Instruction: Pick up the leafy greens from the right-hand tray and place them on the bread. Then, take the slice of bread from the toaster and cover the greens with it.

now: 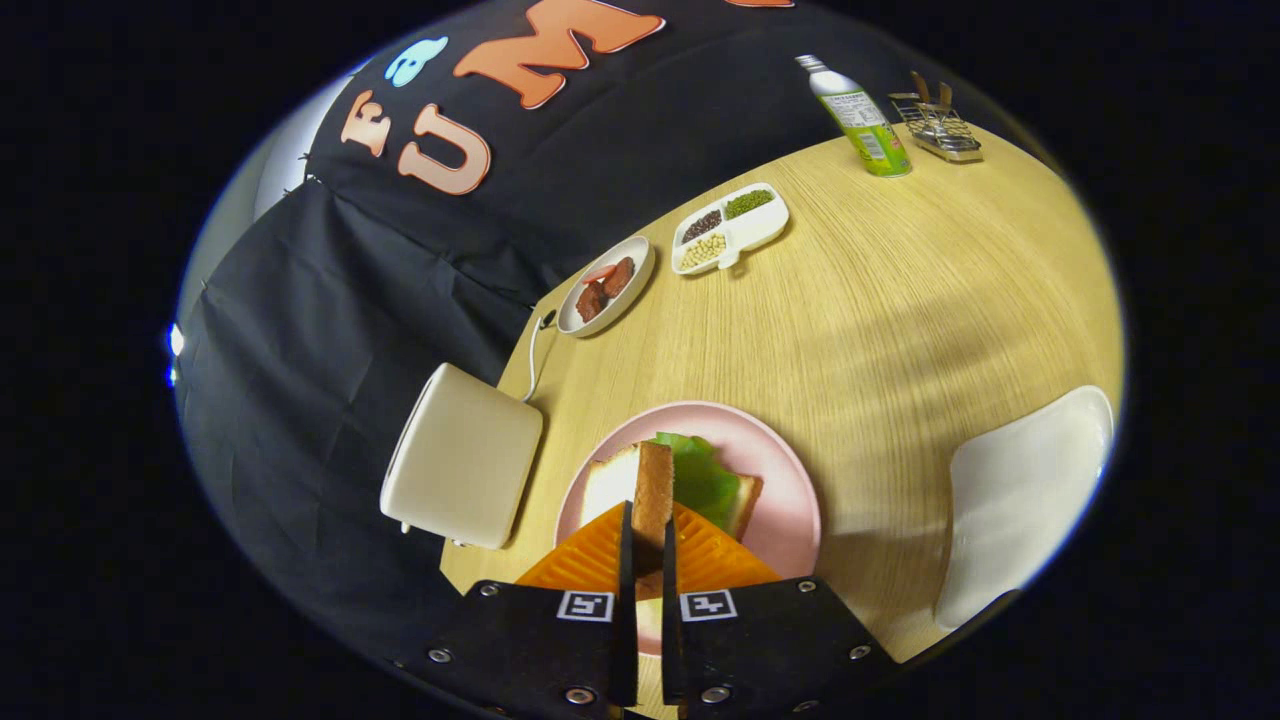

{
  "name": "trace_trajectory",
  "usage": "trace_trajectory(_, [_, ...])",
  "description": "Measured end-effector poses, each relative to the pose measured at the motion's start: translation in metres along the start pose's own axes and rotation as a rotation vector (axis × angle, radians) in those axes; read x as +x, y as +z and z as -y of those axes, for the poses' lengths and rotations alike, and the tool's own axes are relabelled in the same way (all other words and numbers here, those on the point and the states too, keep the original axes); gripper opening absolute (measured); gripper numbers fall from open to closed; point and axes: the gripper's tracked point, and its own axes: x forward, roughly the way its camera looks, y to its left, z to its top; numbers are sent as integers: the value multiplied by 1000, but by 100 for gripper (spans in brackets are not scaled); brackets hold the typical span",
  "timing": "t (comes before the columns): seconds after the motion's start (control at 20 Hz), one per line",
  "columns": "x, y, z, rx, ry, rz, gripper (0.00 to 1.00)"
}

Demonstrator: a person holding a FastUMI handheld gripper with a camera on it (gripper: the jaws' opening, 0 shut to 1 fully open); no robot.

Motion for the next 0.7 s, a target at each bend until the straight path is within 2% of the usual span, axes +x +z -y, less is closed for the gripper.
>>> trace_trajectory(0.25, [1, 0, 9, -68, -39, 25, 12])
trace_trajectory(0.5, [-2, 4, 14, -74, -59, 44, 33])
trace_trajectory(0.6, [-5, 9, 12, -77, -58, 65, 33])
trace_trajectory(0.7, [-8, 15, 17, -108, -95, 95, 35])
